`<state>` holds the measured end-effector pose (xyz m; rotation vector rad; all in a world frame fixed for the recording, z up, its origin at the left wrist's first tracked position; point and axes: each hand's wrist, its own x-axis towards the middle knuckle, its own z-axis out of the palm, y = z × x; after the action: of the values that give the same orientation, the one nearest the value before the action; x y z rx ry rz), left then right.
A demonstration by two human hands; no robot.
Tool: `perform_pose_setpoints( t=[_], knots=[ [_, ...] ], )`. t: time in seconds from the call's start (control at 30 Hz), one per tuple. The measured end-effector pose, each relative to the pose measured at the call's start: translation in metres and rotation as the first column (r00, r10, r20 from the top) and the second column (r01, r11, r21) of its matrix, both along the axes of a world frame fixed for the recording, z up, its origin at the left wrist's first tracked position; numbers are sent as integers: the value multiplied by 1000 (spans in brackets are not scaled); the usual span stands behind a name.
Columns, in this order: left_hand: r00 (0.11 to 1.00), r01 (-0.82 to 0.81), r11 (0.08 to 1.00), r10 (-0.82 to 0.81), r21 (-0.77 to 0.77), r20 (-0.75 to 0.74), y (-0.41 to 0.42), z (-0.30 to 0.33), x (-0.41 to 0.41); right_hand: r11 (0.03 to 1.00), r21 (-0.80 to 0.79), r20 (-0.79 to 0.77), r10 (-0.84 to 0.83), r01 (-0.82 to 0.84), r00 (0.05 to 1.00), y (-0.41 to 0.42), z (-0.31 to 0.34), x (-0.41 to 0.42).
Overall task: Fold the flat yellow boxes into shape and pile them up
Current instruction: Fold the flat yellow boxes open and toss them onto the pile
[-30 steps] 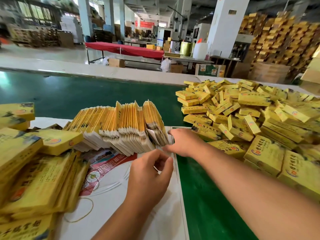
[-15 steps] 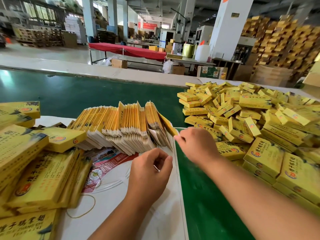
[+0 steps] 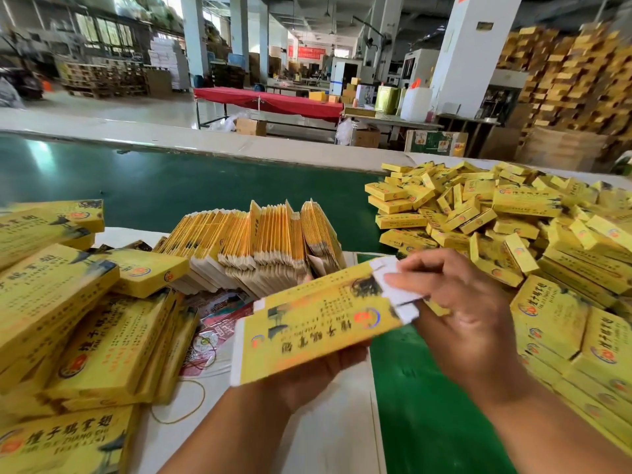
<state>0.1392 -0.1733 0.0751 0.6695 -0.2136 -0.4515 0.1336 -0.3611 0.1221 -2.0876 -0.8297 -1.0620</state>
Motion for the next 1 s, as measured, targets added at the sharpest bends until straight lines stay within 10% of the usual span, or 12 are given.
perform_pose_setpoints(
  t=[0.3,0.43,0.6,0.8,1.0],
  knots=[
    [833,553,832,-552,-44,39,8,26,-3,980,-197,8,-5,6,1000,-15,-35,5],
    [943,311,921,-329,235,43,8,23,13,989,-143,-117,-54,37,992,-15,-36,6],
    [929,342,934,-353,103,114,6,2,-2,999,8,-318,-26,31,948,-11,-39,-7],
    [973,151,854,-217,498,77,-4,-3,6,997,45,-605,78,-64,793,5,-41,-21],
    [911,302,883,-378,358,164,-5,0,-3,917,369,-770,392,-150,503,0,-40,-19]
  ],
)
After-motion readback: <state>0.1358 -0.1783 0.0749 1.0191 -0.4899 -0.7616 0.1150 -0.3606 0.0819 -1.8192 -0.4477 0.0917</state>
